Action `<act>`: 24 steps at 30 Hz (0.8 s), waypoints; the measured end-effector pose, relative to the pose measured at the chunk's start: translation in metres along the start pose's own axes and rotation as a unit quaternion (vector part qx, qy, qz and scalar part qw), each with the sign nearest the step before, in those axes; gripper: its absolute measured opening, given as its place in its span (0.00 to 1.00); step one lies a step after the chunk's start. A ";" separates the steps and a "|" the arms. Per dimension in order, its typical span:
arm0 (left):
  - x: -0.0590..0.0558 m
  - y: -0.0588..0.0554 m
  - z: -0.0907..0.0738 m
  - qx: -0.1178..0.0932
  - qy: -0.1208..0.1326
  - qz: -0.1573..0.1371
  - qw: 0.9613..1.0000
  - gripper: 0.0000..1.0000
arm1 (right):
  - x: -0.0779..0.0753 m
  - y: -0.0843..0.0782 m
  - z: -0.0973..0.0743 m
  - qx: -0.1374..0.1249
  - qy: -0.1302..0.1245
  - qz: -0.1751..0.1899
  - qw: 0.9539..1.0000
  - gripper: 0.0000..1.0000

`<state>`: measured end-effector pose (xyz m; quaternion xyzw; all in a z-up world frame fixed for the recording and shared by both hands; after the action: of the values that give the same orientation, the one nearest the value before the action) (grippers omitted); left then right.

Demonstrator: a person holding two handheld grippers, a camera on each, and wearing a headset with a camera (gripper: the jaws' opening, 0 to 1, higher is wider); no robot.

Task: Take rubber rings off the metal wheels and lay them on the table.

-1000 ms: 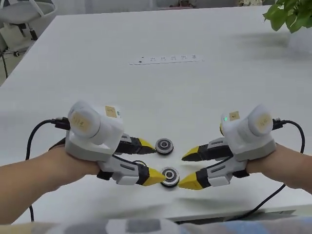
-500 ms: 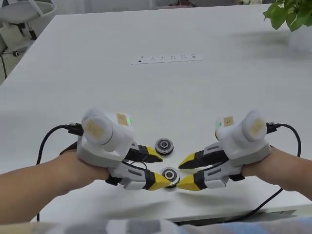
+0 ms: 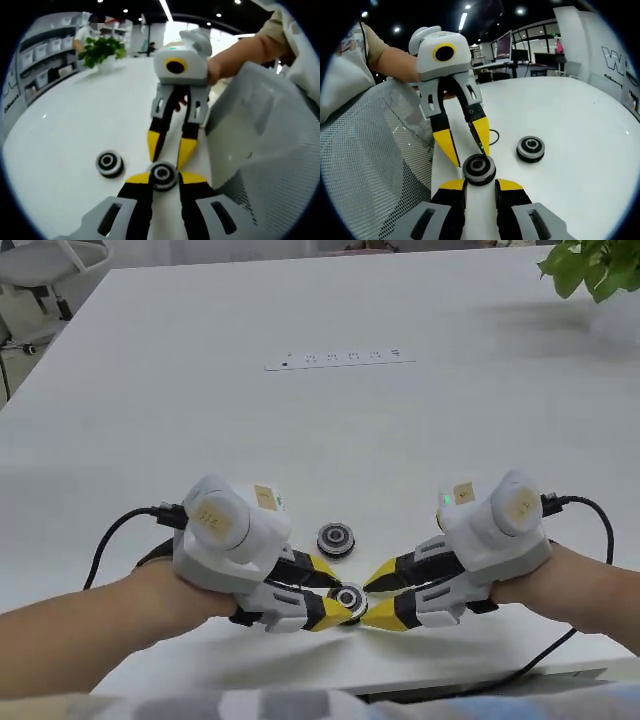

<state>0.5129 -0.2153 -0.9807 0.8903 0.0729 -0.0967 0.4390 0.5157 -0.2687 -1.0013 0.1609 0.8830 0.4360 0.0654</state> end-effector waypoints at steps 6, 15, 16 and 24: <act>0.002 -0.001 0.002 -0.002 0.009 0.000 1.000 0.18 | 0.001 -0.002 0.001 0.001 -0.001 -0.003 1.000 0.17; 0.003 -0.001 0.006 0.005 0.038 0.024 0.999 0.14 | 0.001 -0.002 0.002 -0.002 -0.002 -0.001 1.000 0.16; 0.002 -0.001 0.006 0.006 0.039 0.028 0.999 0.14 | 0.002 -0.002 0.002 -0.002 -0.003 0.000 1.000 0.16; 0.001 -0.001 0.004 -0.004 0.044 0.028 0.999 0.13 | -0.002 -0.006 -0.002 0.001 -0.008 0.029 1.000 0.03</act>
<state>0.5135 -0.2179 -0.9848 0.8935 0.0673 -0.0450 0.4417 0.5157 -0.2746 -1.0052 0.1900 0.8781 0.4350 0.0601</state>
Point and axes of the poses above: the centre of the closed fingertips' face, and the gripper's own axes: z roughly forward along the fingers, x roughly to its left, y roughly out of its top, the point moved 3 cm from there along -z, roughly backward along the fingers, and after that the axes turned 14 degrees about -y, right-handed, at the moved point
